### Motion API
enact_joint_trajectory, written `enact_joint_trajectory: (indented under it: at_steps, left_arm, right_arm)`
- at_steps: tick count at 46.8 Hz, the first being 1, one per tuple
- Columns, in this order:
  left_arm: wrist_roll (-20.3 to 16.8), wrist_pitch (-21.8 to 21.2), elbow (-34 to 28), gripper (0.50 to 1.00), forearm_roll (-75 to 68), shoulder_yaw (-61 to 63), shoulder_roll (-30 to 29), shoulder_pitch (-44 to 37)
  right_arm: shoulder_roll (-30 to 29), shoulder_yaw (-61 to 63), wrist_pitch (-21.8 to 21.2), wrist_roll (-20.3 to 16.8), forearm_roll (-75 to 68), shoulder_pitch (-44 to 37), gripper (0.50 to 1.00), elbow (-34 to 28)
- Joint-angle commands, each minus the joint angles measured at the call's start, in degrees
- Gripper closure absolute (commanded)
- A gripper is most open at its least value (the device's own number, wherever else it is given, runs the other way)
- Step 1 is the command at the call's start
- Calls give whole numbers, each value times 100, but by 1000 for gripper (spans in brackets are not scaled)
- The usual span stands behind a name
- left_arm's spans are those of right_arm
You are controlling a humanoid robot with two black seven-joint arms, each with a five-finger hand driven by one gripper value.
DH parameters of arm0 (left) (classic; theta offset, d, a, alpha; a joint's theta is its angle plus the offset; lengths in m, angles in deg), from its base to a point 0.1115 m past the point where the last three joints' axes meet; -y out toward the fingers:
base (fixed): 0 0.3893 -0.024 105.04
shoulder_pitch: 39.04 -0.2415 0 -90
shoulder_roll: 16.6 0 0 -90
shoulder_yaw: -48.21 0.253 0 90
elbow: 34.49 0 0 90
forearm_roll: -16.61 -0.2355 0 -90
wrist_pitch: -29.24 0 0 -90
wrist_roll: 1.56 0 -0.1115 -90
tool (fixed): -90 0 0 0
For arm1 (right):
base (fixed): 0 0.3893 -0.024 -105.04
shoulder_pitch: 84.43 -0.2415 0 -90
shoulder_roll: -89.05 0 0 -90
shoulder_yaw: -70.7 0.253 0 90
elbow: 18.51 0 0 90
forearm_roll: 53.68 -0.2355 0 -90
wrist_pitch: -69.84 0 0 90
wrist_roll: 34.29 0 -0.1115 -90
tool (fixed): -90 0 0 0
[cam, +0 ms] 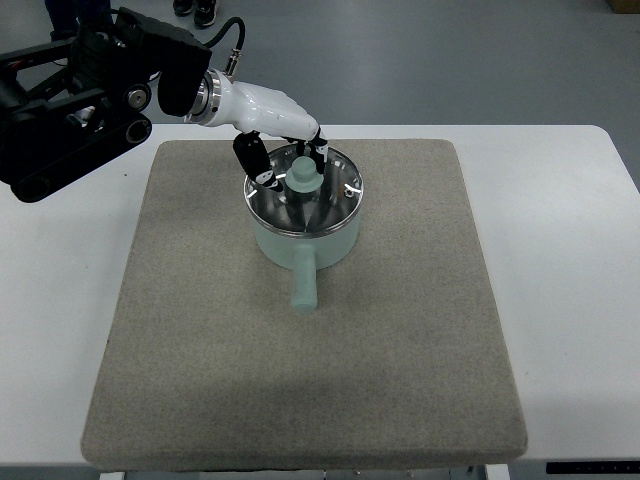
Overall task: Place lid left of pot with left hand
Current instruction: 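Close the left hand fingers around the mint-green lid knob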
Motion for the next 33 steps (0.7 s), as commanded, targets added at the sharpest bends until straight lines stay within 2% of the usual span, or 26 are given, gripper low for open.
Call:
enact_joint_trajectory:
  at_steps: [1,16,22,28,30,33]
  left_arm:
    - [1,3,-1,789,-10,-3,0,-9]
    - [1,-8,-1,804,-46,-3,0,-27]
    - [1,-8,-1,879,-54,-3,0,-27]
    - [10,-8,-1,919,-54,-3,0,-35]
    - [19,-8,-1,958,-54,-3,0,-35]
    - [27,-8,-1,990,-54,-3,0,-35]
  right_arm:
    - [0,0,0,0,0,0,576,0]
    - [0,0,0,0,0,0,576,0]
    - [0,0,0,0,0,0,576,0]
    - [0,0,0,0,0,0,576,0]
    - [0,0,0,0,0,0,576,0]
    - [0,0,0,0,0,0,576,0]
